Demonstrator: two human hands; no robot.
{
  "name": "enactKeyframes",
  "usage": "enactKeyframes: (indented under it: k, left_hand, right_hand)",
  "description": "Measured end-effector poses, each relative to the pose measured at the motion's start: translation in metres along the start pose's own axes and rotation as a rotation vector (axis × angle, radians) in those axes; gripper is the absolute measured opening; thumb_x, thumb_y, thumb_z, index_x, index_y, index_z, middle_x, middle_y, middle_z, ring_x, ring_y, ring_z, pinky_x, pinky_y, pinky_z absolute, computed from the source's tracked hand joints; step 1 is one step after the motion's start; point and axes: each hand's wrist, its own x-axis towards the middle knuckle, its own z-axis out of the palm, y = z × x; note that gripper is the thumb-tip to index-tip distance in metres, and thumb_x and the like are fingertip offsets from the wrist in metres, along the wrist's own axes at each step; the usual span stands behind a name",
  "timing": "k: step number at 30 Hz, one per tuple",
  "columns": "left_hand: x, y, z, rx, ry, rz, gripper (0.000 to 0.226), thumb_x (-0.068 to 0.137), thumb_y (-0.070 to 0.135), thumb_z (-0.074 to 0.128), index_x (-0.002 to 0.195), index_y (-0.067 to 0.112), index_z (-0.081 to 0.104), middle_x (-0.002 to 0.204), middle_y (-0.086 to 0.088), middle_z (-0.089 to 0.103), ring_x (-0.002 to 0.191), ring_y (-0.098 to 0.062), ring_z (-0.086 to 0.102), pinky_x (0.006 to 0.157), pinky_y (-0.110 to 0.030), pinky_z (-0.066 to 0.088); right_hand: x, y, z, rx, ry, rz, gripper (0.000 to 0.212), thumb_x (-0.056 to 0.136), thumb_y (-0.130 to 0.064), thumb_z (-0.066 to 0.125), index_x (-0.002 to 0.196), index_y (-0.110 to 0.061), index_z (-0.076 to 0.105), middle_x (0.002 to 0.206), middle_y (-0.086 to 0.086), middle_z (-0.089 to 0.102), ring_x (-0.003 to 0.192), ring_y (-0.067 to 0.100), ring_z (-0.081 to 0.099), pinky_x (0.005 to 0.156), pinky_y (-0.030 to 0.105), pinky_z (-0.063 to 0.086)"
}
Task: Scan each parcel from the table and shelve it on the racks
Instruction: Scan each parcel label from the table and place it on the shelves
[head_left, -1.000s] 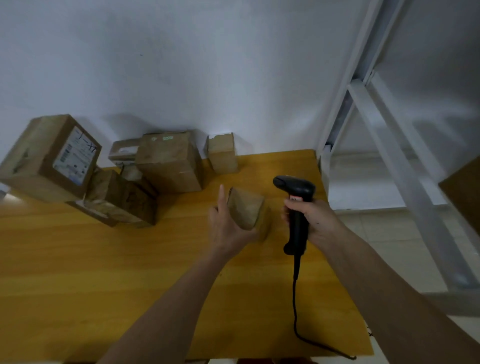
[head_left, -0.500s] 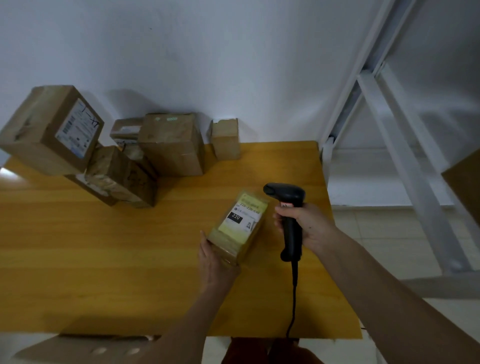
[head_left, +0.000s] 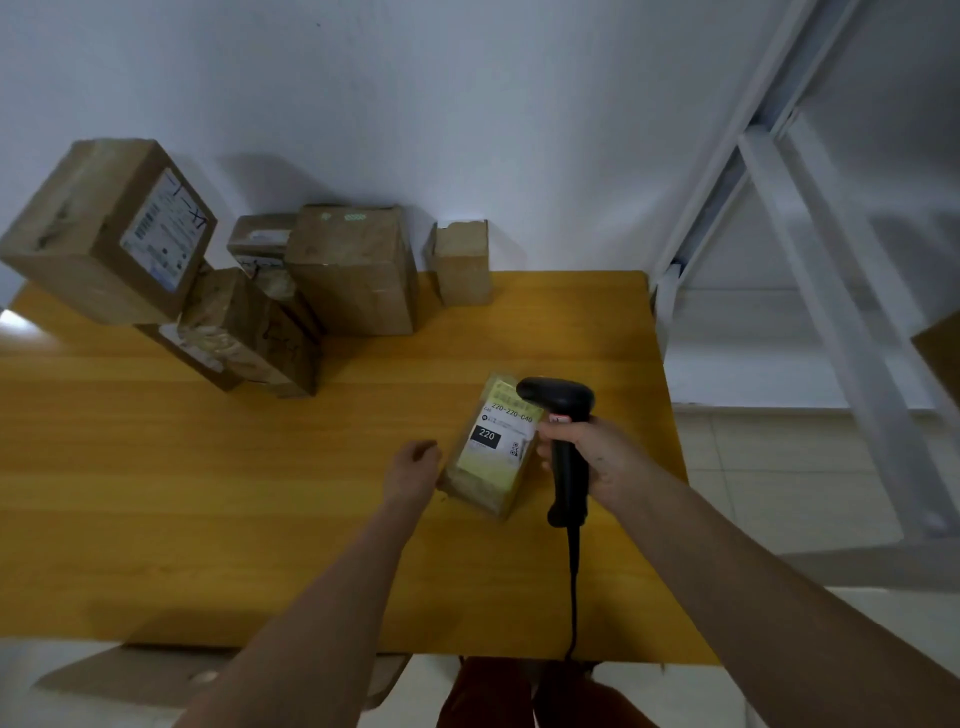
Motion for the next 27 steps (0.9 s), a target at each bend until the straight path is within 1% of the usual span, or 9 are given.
enactKeyframes:
  k: [3, 6, 8, 11, 14, 16, 19, 23, 27]
  left_hand:
    - [0.006, 0.022, 0.005, -0.029, -0.281, -0.035, 0.047, 0.095, 0.044, 0.055, 0.131, 0.015, 0.057, 0.124, -0.011, 0.06, 0.11, -0.031, 0.059, 0.096, -0.048, 0.05]
    - [0.009, 0.026, 0.013, -0.015, -0.438, -0.052, 0.061, 0.089, 0.048, 0.062, 0.14, 0.018, 0.045, 0.121, -0.007, 0.058, 0.097, -0.023, 0.061, 0.078, -0.036, 0.053]
    - [0.009, 0.023, 0.02, -0.071, -0.463, -0.099, 0.069, 0.086, 0.046, 0.067, 0.143, 0.017, 0.04, 0.119, -0.005, 0.059, 0.093, -0.02, 0.062, 0.072, -0.034, 0.053]
    - [0.005, 0.017, 0.032, -0.21, -0.476, -0.223, 0.078, 0.082, 0.044, 0.073, 0.144, 0.017, 0.034, 0.12, -0.007, 0.06, 0.096, -0.026, 0.065, 0.076, -0.038, 0.057]
    - [-0.002, 0.014, 0.04, -0.274, -0.48, -0.286, 0.085, 0.079, 0.04, 0.078, 0.143, 0.019, 0.025, 0.119, -0.008, 0.058, 0.097, -0.028, 0.066, 0.072, -0.039, 0.058]
    - [-0.007, 0.011, 0.042, -0.326, -0.47, -0.323, 0.082, 0.078, 0.034, 0.08, 0.136, 0.021, 0.025, 0.117, -0.01, 0.057, 0.097, -0.03, 0.065, 0.075, -0.044, 0.059]
    - [-0.008, 0.007, 0.039, -0.36, -0.446, -0.317, 0.071, 0.078, 0.025, 0.08, 0.127, 0.018, 0.028, 0.121, -0.01, 0.053, 0.106, -0.029, 0.058, 0.091, -0.052, 0.051]
    - [-0.011, 0.012, 0.028, -0.38, -0.459, -0.227, 0.058, 0.077, 0.014, 0.08, 0.116, 0.018, 0.037, 0.13, -0.011, 0.051, 0.116, -0.028, 0.052, 0.096, -0.053, 0.043]
    - [-0.014, 0.029, 0.007, -0.474, -0.49, -0.145, 0.105, 0.064, 0.007, 0.086, 0.146, 0.02, 0.022, 0.136, -0.01, 0.051, 0.119, -0.032, 0.054, 0.093, -0.06, 0.05]
  right_hand:
    - [0.004, 0.006, 0.007, 0.004, -0.023, 0.018, 0.013, 0.084, -0.006, 0.07, 0.096, -0.006, 0.066, 0.089, 0.01, 0.067, 0.079, 0.025, 0.061, 0.078, 0.038, 0.053]
    - [0.009, 0.011, 0.009, 0.045, -0.031, 0.035, 0.01, 0.085, -0.008, 0.071, 0.094, -0.006, 0.067, 0.093, 0.01, 0.064, 0.083, 0.026, 0.061, 0.082, 0.041, 0.053]
    - [0.011, 0.014, 0.007, 0.091, -0.03, 0.059, 0.014, 0.085, -0.01, 0.07, 0.098, -0.005, 0.066, 0.09, 0.009, 0.059, 0.08, 0.025, 0.059, 0.081, 0.042, 0.053]
    - [0.011, 0.021, 0.003, 0.149, -0.028, 0.079, 0.022, 0.086, -0.011, 0.07, 0.106, -0.004, 0.064, 0.087, 0.007, 0.056, 0.078, 0.024, 0.058, 0.073, 0.037, 0.055]
    - [0.01, 0.023, -0.005, 0.106, -0.054, 0.051, 0.029, 0.087, -0.013, 0.069, 0.113, -0.003, 0.063, 0.095, 0.009, 0.056, 0.084, 0.025, 0.059, 0.077, 0.039, 0.057]
    - [0.008, 0.022, -0.009, 0.076, -0.086, 0.029, 0.035, 0.088, -0.012, 0.068, 0.12, 0.0, 0.06, 0.103, 0.011, 0.054, 0.092, 0.027, 0.057, 0.088, 0.045, 0.055]
    - [0.002, 0.018, -0.011, 0.051, -0.118, -0.011, 0.037, 0.088, -0.012, 0.068, 0.122, 0.0, 0.06, 0.113, 0.011, 0.055, 0.103, 0.03, 0.056, 0.096, 0.052, 0.051]
    - [-0.008, 0.004, -0.011, -0.012, -0.13, -0.07, 0.034, 0.085, -0.015, 0.069, 0.117, -0.006, 0.063, 0.126, 0.011, 0.058, 0.112, 0.033, 0.058, 0.094, 0.046, 0.054]
    - [-0.025, -0.016, -0.006, -0.12, -0.152, -0.181, 0.029, 0.086, -0.018, 0.068, 0.115, -0.014, 0.065, 0.12, 0.008, 0.067, 0.113, 0.029, 0.061, 0.097, 0.044, 0.052]
